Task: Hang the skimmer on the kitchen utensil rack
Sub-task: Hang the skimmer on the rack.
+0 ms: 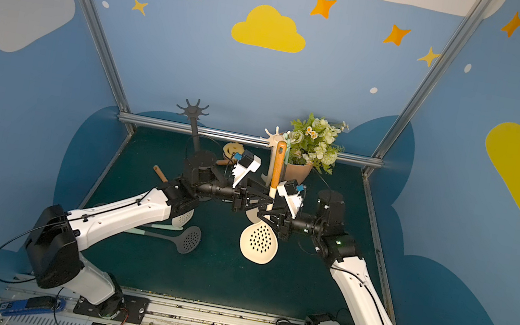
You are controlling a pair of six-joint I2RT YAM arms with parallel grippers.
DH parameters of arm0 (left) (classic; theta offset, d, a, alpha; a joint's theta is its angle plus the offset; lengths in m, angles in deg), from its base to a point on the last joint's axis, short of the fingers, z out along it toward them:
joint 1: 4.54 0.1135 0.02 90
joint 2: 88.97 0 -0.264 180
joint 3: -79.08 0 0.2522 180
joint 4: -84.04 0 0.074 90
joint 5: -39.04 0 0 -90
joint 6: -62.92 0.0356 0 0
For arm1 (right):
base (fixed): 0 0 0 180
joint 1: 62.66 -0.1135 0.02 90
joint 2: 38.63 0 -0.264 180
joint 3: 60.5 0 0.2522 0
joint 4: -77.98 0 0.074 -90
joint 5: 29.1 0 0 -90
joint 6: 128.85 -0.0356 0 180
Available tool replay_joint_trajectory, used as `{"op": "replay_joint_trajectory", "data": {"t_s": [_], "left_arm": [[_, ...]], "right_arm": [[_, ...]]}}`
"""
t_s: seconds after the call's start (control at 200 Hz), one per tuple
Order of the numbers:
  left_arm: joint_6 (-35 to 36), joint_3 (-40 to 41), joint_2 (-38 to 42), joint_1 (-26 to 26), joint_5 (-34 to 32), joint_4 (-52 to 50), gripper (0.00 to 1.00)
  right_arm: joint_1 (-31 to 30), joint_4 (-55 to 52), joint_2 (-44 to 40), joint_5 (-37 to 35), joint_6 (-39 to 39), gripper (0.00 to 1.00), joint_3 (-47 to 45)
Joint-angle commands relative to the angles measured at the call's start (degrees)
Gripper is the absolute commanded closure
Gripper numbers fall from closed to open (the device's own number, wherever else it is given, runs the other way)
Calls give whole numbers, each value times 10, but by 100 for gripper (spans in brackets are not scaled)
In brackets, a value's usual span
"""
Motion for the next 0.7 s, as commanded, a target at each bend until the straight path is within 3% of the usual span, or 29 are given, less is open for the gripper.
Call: {"op": "replay_joint_trajectory", "data": {"t_s": [0.0,0.195,0.31,0.355,0.421,0.551,0.696], "left_arm": [[-11,-18,-17,-3,10,40,66],[-25,-21,-27,-5,5,57,81],[-28,-16,-22,-6,-7,59,96],[-29,-11,-17,-7,-16,58,97],[-30,-1,-7,-7,-27,58,97],[-33,27,12,-7,-56,55,97],[-33,49,24,-7,-79,52,96]], "right_arm": [[1,1,-4,16,-4,94,26],[2,-4,0,16,-2,93,31],[3,-7,4,16,-2,90,33],[3,-8,6,16,-2,88,34],[4,-7,4,13,-4,82,32],[5,-6,-7,2,-5,61,21],[8,-7,-38,-31,-7,50,1]]}}
